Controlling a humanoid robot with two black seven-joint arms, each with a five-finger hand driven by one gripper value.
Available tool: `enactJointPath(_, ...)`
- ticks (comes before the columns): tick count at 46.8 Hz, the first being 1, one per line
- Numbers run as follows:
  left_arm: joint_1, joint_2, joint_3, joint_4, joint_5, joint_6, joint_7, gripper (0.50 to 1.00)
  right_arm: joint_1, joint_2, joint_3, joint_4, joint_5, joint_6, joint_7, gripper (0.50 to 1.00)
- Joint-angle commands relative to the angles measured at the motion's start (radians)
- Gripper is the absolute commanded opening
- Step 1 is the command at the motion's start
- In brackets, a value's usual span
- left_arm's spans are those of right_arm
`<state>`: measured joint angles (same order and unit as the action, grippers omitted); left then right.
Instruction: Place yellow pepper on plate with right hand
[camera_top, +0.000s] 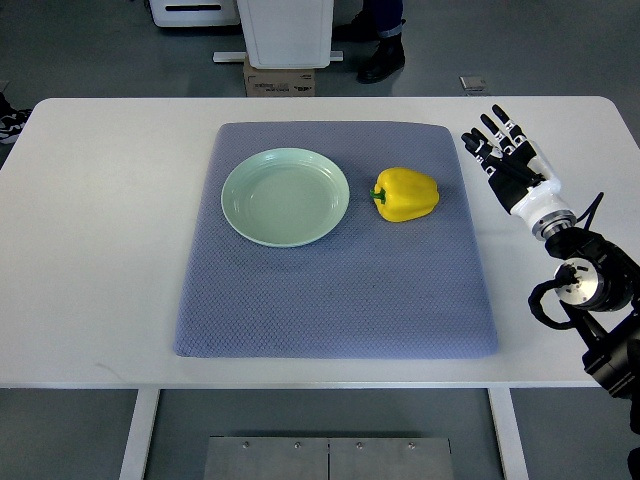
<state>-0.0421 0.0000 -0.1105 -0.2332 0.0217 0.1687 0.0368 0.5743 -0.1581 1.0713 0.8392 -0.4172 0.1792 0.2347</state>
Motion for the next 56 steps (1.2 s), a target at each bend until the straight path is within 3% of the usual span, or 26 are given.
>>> enactJointPath(1,0.001,0.0,0.0,0.0,0.0,0.0,0.0,1.0,0.001,0.0,0.001,0.001,0.0,-0.001,0.0,1.0)
enactJointPath(56,0.001,0.0,0.0,0.0,-0.002,0.0,0.0,1.0,0.013,0.0,0.002,-0.002,0.002,0.002,-0.006,1.0)
